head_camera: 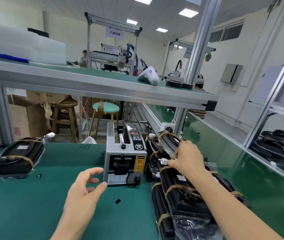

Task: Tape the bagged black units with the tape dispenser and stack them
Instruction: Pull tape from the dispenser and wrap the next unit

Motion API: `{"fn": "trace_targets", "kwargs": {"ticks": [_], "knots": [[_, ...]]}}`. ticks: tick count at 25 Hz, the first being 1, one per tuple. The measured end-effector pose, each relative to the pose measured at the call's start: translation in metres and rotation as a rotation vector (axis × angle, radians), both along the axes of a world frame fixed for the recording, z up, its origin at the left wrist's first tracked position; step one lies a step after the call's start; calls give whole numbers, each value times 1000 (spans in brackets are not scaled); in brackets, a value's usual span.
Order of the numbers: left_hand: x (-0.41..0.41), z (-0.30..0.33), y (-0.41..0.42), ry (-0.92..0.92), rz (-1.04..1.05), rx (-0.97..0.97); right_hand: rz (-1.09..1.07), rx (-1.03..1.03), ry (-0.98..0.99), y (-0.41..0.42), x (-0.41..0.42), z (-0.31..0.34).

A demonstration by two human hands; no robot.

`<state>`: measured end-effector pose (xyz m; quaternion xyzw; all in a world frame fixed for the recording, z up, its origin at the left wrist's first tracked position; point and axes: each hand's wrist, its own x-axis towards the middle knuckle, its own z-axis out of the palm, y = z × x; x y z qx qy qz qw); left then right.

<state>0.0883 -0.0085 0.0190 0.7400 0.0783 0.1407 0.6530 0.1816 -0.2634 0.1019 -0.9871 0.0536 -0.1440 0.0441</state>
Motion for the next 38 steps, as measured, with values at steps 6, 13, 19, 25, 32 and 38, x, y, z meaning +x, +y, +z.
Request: {"fn": "trace_targets", "kwargs": {"ticks": [6, 13, 19, 25, 32, 38], "knots": [[-5, 36, -11, -42, -331, -354, 397, 353, -392, 26, -94, 12], [-22, 57, 29, -184, -175, -531, 742, 414, -599, 144, -146, -73], [-32, 36, 99, -328, -164, -201, 1005, 428, -614, 166, -125, -53], [-37, 25, 123, -261, -382, 12, 1171, 366, -42, 176, -73, -3], [-55, 17, 127, -250, -437, 121, 1105, 884, 611, 168, -55, -40], [-72, 36, 125, -580, -154, 1032, 1084, 1050, 591, 169, -63, -60]]}}
